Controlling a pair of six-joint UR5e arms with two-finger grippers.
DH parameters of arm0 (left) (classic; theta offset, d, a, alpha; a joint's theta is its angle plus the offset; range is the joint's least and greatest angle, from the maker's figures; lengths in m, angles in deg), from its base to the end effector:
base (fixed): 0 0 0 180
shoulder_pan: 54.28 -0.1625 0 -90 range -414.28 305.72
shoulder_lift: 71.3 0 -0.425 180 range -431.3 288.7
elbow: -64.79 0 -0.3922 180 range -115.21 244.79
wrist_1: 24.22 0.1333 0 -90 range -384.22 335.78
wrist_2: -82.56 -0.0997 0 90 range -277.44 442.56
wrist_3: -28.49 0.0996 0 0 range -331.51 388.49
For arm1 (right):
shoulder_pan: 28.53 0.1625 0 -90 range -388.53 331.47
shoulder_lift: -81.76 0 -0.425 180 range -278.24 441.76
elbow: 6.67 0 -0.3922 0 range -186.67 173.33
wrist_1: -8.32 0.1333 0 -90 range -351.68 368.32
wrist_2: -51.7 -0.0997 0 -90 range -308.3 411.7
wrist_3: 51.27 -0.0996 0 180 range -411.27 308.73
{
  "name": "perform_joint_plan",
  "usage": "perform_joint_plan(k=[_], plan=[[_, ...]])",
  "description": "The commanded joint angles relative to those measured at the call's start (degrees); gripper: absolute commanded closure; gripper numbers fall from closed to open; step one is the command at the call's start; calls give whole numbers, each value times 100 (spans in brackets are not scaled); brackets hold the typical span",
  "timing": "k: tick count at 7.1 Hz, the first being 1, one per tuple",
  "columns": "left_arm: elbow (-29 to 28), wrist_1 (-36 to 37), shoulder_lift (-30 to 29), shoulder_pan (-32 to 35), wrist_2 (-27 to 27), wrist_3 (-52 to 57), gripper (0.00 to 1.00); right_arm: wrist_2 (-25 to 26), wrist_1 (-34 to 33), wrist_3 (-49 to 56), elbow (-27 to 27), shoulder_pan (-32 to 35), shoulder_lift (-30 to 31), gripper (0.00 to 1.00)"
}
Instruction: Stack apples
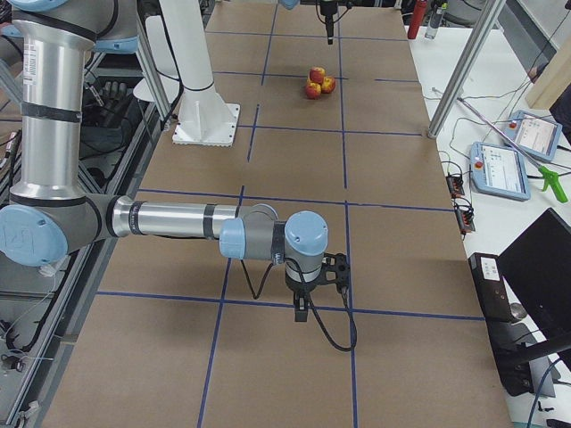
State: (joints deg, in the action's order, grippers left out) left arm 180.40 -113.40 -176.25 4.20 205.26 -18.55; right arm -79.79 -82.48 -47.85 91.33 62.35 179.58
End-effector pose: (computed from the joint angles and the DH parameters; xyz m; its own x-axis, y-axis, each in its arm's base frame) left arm 0.2134 -0.5001 0.3188 0.6600 0.0207 -0.7510 0.1189 0.9841 0.1317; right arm 0.0740 -0.4322 0.6580 0.7485 -0.0410 0.6619 0.0293 0.9992 0.0287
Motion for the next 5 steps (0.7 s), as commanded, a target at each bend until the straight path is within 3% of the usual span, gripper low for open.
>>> perform_joint_plan(k=[1,2,4,5], plan=[[191,68,1085,1264,628,2301,0,0,0,-9,0,0,0,0],[-106,137,1352,1854,667,3784,0,0,0,0,0,0,0,0],[-1333,129,1293,3173,650,5880,0,0,0,0,0,0,0,0],[-1609,477,1223,3466,650,6326,0,0,0,0,0,0,0,0]])
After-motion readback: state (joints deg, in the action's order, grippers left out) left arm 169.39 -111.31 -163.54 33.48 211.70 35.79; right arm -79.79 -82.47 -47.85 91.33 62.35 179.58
